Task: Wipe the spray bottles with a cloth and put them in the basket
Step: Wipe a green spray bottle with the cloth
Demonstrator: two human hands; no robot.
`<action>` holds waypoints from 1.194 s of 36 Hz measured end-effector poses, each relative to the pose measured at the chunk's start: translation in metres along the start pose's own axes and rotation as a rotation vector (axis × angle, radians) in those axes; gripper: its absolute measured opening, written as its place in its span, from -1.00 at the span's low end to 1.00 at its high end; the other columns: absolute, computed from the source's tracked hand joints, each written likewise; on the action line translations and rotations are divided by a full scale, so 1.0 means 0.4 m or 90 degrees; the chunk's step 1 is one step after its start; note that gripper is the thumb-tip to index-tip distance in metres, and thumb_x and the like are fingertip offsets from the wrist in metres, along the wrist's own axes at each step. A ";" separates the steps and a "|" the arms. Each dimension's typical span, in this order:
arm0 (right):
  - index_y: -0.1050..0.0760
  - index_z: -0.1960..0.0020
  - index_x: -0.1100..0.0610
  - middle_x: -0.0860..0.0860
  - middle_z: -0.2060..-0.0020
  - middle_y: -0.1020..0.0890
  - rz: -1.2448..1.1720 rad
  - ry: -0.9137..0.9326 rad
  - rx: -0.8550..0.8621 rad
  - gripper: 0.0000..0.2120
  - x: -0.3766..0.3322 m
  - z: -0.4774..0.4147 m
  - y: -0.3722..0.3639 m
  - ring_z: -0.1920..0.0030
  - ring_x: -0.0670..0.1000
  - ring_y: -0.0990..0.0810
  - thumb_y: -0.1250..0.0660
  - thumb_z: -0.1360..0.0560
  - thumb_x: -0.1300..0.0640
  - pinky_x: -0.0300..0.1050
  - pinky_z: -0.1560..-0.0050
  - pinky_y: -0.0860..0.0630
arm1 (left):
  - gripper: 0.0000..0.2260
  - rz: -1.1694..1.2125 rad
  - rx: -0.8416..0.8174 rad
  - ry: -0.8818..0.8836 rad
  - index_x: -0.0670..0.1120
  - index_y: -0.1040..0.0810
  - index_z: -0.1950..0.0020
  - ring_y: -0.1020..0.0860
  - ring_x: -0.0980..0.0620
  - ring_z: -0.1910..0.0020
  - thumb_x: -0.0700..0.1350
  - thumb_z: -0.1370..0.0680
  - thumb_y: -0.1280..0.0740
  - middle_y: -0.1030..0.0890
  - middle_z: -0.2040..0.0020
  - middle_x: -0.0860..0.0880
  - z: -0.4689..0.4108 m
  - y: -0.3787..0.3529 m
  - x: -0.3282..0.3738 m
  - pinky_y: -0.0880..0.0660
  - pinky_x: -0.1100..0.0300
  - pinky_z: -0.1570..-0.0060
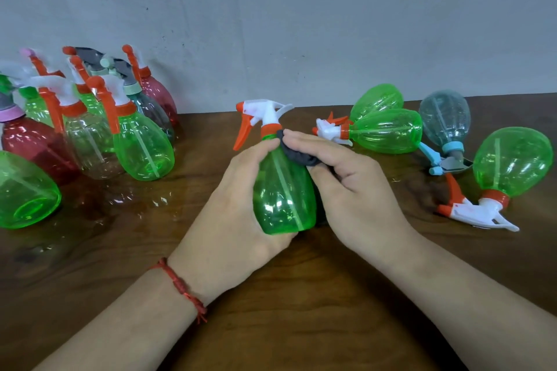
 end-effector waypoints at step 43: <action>-0.68 -0.28 0.15 -0.14 -0.18 -0.74 -0.236 -0.113 0.019 -0.55 0.030 -0.008 0.001 -0.25 -0.20 -0.65 -0.17 -0.62 0.51 -0.34 -0.28 -0.51 | -0.01 0.069 -0.023 0.054 0.15 -0.29 -0.61 -0.55 0.14 -0.40 -0.16 -0.31 -0.74 -0.52 -0.42 0.20 0.005 0.006 -0.008 -0.48 0.33 -0.34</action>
Point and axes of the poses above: each hand's wrist, its own z-axis away from the middle knuckle, its own y-axis out of the back of the hand, x = y × z, the point moved 9 cm from there along -z, towards the middle knuckle
